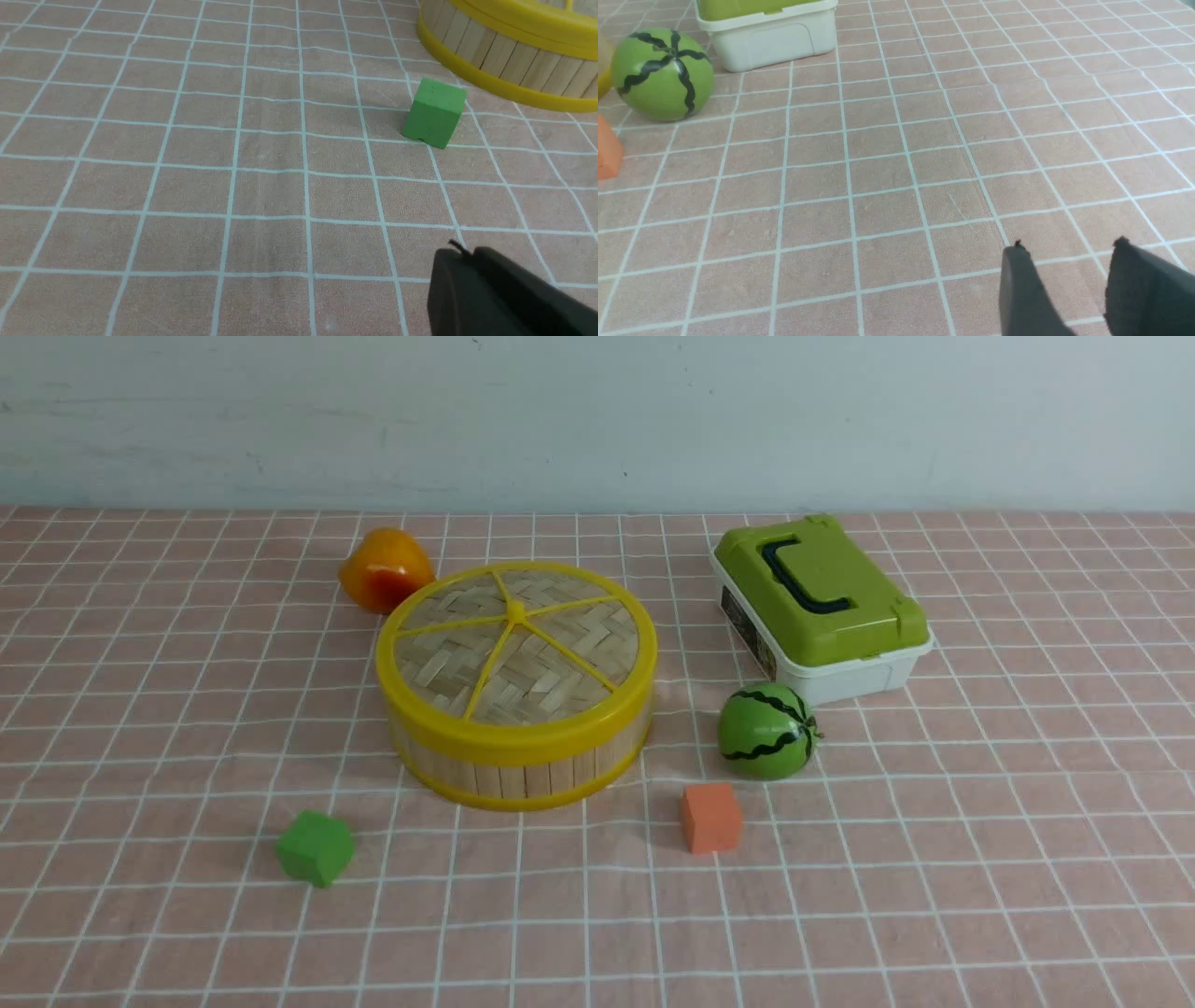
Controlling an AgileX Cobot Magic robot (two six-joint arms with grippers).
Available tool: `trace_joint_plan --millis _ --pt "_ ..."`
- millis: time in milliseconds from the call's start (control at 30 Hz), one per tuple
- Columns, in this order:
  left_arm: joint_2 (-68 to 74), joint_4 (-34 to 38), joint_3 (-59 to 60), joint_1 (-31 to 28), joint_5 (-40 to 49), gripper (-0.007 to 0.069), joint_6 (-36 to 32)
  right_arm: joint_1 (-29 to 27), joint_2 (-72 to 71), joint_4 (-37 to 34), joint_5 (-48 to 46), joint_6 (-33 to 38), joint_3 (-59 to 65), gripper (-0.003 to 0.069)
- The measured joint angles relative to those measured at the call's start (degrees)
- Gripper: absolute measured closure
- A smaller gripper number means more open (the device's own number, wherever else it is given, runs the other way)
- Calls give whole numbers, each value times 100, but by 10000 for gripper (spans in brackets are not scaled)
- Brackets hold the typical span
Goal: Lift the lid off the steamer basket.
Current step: Use the left arm to lift the lid of the steamer
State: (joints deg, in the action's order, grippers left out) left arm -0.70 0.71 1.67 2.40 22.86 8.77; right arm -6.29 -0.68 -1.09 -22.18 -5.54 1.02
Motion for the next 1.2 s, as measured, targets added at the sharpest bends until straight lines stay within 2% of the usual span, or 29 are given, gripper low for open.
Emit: trace_joint_plan --millis 1200 --pt "0 0 0 0 0 581 0 0 0 0 0 0 0 418"
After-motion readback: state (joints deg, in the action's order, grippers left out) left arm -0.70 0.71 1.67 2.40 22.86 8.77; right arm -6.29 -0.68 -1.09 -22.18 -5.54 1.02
